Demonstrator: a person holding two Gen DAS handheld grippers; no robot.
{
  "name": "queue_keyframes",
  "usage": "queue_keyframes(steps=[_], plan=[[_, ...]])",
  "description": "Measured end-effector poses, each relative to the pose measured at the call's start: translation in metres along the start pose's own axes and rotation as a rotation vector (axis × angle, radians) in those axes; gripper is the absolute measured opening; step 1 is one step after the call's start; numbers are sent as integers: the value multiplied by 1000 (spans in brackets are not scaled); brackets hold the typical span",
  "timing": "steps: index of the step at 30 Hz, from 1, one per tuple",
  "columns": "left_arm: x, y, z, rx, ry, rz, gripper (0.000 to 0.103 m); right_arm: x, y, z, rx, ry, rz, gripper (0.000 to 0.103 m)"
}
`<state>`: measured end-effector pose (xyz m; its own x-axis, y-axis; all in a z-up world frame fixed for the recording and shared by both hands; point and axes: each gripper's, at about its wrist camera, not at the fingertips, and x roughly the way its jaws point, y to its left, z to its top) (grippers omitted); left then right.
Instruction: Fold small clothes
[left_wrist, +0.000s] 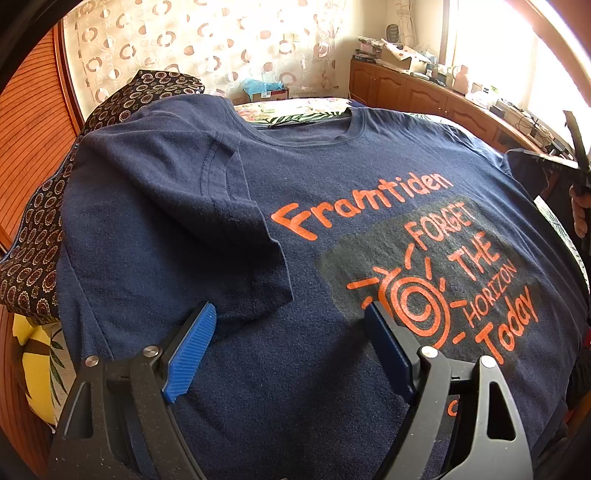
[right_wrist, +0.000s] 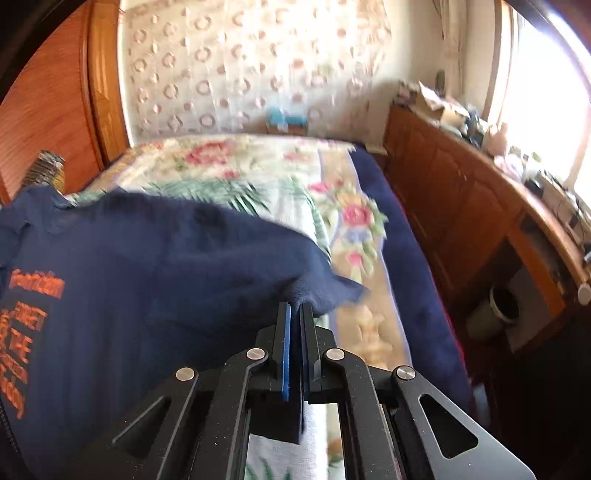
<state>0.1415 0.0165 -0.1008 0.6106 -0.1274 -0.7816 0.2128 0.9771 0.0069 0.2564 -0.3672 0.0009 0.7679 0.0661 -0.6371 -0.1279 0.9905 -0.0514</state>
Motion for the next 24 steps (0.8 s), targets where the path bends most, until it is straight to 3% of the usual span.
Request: queue_keyframes(steps=[9,15,16,19,24], plan=[[0,0,0,-1,0,-1,83,-38,59,24,-113,-122,141,4],[0,1,-1,-2,-1,-2,83,-38,110,22,-179,-106,288,4],[0,1,0,-2,0,-2,83,-38,112,23,-180,-114,299,7],[0,1,0,-2,0,-2,83,-46,106,27,-160,-162,301,34],[0,1,0,-1,0,-2,83,-40,82,26,-125,-152,258,34]])
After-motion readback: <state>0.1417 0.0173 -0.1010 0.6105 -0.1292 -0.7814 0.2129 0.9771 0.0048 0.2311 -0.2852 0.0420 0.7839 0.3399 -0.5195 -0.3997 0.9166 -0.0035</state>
